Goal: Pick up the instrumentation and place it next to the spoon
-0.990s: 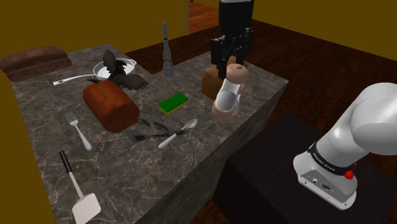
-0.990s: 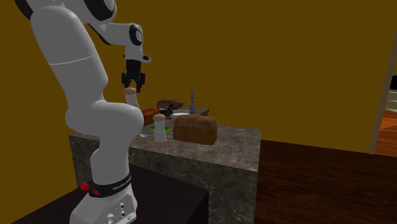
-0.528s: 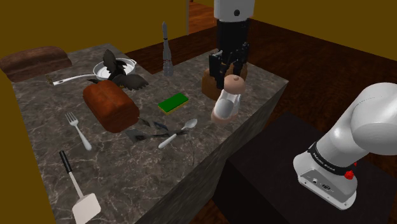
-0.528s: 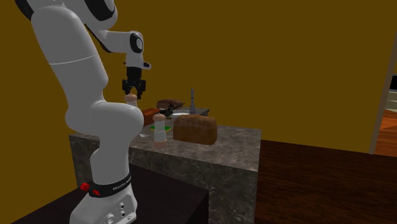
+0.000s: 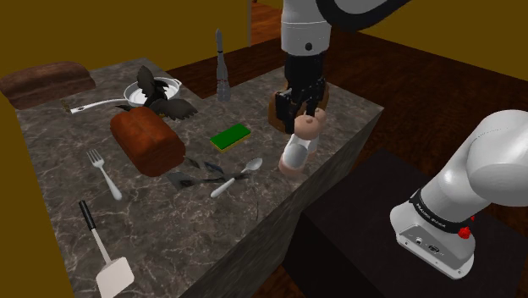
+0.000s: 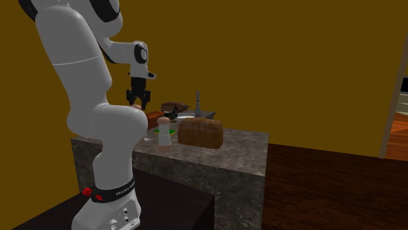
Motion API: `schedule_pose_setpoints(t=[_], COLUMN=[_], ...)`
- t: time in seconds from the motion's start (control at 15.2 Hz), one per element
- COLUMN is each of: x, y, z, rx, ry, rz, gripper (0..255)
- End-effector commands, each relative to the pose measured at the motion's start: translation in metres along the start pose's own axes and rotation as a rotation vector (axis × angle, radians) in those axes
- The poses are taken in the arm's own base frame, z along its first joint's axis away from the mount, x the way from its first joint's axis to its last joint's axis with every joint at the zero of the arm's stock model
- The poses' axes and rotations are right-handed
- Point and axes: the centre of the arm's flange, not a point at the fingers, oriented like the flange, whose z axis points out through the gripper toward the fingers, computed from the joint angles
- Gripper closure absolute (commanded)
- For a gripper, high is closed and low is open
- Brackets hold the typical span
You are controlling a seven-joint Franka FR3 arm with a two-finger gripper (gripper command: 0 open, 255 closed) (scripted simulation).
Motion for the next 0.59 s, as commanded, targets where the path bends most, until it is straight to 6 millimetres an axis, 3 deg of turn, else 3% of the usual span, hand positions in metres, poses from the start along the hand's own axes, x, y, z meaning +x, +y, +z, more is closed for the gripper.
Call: schedule_pose_setpoints(t=[0.0,0.53], x=[0.001,0.009], y=[0.001,0.001], z=[0.010,0.055], rx=[0.000,0.000], ry=[0.001,0.001], rz=[0.000,0.000], gripper=[255,255])
